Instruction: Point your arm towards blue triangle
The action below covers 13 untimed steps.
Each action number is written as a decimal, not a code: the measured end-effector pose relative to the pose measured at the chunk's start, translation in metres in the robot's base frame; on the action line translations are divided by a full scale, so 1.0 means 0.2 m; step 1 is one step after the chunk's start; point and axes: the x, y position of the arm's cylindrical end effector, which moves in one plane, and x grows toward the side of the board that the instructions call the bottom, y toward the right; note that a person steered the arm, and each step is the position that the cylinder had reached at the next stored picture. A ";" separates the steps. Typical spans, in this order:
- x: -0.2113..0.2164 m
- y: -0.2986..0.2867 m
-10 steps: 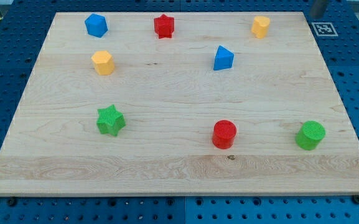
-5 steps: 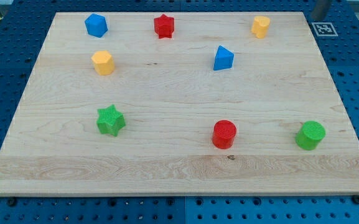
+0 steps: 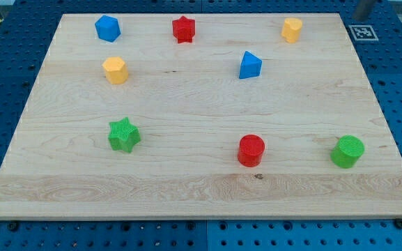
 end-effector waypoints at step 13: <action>0.12 0.13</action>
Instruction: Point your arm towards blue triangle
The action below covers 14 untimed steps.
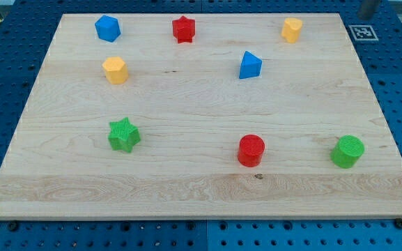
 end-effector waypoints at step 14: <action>0.78 -0.91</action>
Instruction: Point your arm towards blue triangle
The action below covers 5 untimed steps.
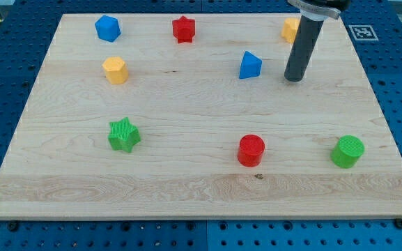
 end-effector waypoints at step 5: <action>-0.46 -0.05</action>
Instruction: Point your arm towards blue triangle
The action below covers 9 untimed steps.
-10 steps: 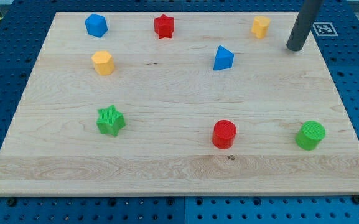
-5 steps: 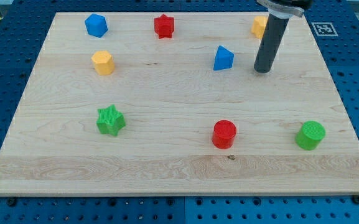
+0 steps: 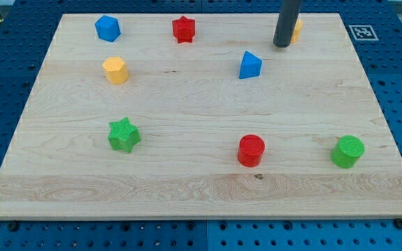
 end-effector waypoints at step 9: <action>0.35 -0.42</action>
